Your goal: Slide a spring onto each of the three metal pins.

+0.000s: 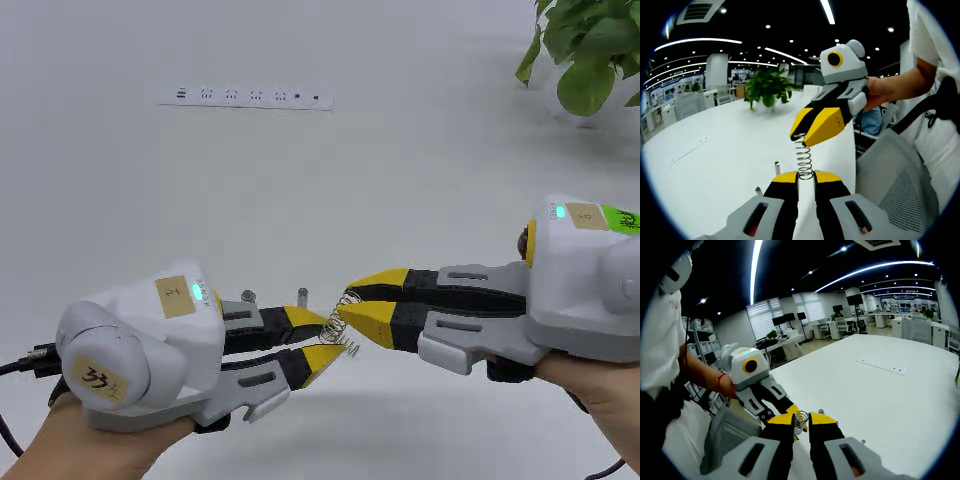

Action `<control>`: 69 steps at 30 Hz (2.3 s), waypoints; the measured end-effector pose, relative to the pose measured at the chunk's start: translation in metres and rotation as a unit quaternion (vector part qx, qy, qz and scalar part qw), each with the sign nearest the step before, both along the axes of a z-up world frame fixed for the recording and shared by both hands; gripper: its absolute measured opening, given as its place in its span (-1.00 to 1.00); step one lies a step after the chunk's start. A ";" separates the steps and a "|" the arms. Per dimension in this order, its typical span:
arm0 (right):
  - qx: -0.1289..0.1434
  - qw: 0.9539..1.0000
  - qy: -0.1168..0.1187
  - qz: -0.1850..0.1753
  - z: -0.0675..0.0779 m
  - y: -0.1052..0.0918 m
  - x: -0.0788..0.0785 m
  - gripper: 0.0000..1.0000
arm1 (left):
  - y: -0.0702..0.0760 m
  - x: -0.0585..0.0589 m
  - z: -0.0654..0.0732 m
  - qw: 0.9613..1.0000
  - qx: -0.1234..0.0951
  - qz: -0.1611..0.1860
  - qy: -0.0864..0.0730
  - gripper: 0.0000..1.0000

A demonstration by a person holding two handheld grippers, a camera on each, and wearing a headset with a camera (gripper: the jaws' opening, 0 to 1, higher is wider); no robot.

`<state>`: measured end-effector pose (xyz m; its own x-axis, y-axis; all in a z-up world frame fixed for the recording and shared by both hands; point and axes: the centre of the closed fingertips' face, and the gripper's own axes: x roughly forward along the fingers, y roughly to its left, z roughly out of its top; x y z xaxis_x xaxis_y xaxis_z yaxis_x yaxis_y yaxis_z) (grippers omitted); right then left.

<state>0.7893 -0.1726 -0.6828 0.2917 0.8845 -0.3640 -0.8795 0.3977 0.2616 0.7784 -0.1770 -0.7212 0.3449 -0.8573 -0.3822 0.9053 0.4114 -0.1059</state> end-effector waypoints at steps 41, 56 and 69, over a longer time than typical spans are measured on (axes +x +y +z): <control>-0.044 0.998 -0.018 0.046 -0.001 0.002 -0.007 -0.59 | 0.001 -0.001 -0.002 1.000 -0.003 -0.004 -0.002 -0.81; -0.188 0.952 -0.053 0.235 0.002 0.001 -0.014 -0.31 | 0.001 0.001 0.003 1.000 -0.016 -0.003 -0.013 -0.81; -0.256 0.903 -0.060 0.341 -0.007 0.014 -0.012 -0.42 | 0.005 0.001 0.004 0.999 -0.028 0.004 -0.016 -0.81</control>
<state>0.7773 -0.1585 -0.6897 -0.1925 0.5983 -0.7778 -0.9751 -0.2053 0.0834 0.7794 -0.1719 -0.7173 0.3630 -0.8746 -0.3214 0.9056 0.4123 -0.0995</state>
